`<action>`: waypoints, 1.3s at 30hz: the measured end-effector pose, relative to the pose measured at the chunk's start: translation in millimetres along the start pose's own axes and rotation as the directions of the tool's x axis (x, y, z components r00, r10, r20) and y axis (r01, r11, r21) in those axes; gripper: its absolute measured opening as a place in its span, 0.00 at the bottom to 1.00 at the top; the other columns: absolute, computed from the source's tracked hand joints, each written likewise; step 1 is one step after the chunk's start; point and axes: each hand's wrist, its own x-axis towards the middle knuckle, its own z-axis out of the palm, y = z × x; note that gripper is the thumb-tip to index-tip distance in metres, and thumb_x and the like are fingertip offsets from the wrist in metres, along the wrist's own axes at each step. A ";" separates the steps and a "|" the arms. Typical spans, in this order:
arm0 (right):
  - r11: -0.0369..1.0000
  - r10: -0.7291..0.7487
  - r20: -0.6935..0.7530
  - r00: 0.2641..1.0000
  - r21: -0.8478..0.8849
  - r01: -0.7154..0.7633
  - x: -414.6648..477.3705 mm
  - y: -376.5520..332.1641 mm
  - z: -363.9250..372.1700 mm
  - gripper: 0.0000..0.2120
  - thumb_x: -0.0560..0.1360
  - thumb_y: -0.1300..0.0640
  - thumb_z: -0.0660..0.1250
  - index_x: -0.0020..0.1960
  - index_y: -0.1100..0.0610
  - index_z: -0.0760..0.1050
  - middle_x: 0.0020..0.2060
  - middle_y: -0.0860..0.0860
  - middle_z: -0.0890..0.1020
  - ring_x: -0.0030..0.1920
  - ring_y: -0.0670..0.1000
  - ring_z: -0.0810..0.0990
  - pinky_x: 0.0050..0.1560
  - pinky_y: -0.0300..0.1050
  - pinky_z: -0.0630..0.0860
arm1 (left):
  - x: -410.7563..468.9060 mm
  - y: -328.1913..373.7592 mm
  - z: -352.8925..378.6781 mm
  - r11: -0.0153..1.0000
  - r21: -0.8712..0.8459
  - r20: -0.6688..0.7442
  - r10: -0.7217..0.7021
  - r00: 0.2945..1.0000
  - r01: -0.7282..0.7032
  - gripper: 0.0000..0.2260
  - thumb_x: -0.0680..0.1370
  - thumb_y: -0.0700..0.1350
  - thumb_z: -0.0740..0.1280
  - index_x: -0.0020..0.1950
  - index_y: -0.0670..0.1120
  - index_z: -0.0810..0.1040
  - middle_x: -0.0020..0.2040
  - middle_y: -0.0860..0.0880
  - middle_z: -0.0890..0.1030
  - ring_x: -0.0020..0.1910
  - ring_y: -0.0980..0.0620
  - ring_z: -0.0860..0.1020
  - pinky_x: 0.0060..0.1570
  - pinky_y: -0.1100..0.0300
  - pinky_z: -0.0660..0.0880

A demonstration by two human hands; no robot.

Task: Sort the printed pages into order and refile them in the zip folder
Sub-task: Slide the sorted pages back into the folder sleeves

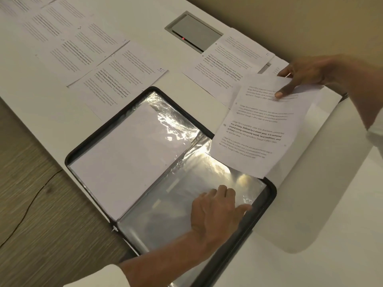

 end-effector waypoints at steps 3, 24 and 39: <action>0.996 -0.007 -0.050 0.999 -0.085 0.003 3.2 -5.4 6.0 0.17 0.66 0.53 0.85 0.52 0.54 0.86 0.48 0.55 0.89 0.46 0.59 0.88 0.44 0.52 0.86 | -2.4 -0.6 3.0 0.996 -0.087 -0.022 -0.021 1.000 0.019 0.29 0.80 0.73 0.61 0.36 0.49 0.75 0.32 0.53 0.75 0.29 0.53 0.73 0.30 0.57 0.74; 0.989 -0.101 -0.167 0.981 0.089 0.117 26.1 4.1 18.4 0.17 0.62 0.49 0.87 0.47 0.52 0.87 0.43 0.51 0.89 0.42 0.54 0.87 0.49 0.52 0.85 | 240.2 -117.0 -9.1 0.843 -0.435 0.394 -0.138 0.909 0.316 0.23 0.74 0.54 0.80 0.61 0.47 0.76 0.50 0.53 0.83 0.48 0.54 0.81 0.48 0.57 0.79; 0.900 0.122 -0.133 0.984 0.433 -0.053 -1.7 27.8 19.6 0.25 0.62 0.56 0.85 0.58 0.56 0.86 0.50 0.50 0.89 0.57 0.54 0.86 0.61 0.52 0.82 | 266.0 -132.5 0.2 0.801 -0.516 0.555 0.041 0.831 0.305 0.12 0.74 0.38 0.79 0.55 0.44 0.82 0.51 0.49 0.87 0.51 0.49 0.85 0.57 0.49 0.84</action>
